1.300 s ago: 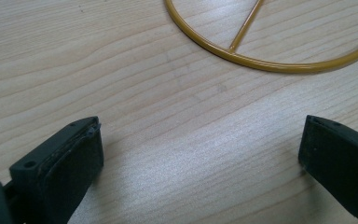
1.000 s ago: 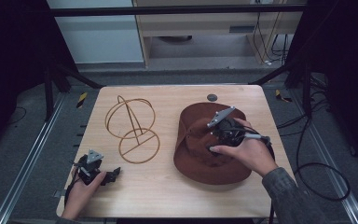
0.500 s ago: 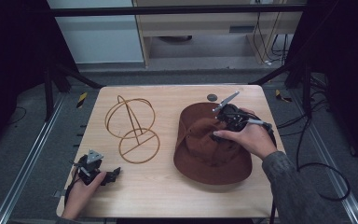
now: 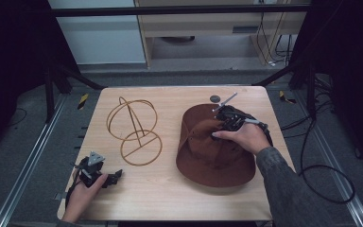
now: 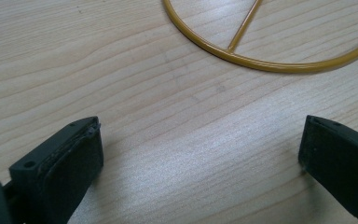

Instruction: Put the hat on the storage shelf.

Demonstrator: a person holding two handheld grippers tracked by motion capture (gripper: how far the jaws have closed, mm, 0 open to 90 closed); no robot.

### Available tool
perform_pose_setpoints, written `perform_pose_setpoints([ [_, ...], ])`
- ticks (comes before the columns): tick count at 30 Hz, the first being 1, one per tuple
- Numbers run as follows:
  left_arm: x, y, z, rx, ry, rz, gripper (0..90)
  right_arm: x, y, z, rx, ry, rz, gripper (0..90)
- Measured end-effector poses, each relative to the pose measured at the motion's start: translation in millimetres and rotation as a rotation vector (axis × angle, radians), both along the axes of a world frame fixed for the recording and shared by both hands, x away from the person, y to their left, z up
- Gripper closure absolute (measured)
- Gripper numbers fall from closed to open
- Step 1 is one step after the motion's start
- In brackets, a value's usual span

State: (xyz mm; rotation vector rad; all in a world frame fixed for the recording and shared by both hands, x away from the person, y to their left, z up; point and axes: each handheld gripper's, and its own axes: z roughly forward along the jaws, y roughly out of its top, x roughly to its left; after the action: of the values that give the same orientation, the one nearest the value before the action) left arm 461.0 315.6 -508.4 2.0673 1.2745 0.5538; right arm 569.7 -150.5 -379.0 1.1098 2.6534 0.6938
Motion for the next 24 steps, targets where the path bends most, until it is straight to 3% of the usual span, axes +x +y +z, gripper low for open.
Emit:
perform_pose_setpoints([
  [6, -0.1, -0.5, -0.2, -0.005, -0.003, 0.004, 0.0, 2.5, 0.5, -2.4, 0.002, -0.002, 0.009, 40.1],
  [14, -0.1, -0.6, -0.4, -0.007, -0.004, 0.005, 0.0, 5.6, 2.4, -7.2, -0.005, 0.034, 0.013, 45.2],
  [24, -0.1, -0.6, -0.3, -0.006, -0.005, 0.006, 0.0, 8.7, 2.6, -9.1, -0.005, 0.054, 0.019, 44.8],
])
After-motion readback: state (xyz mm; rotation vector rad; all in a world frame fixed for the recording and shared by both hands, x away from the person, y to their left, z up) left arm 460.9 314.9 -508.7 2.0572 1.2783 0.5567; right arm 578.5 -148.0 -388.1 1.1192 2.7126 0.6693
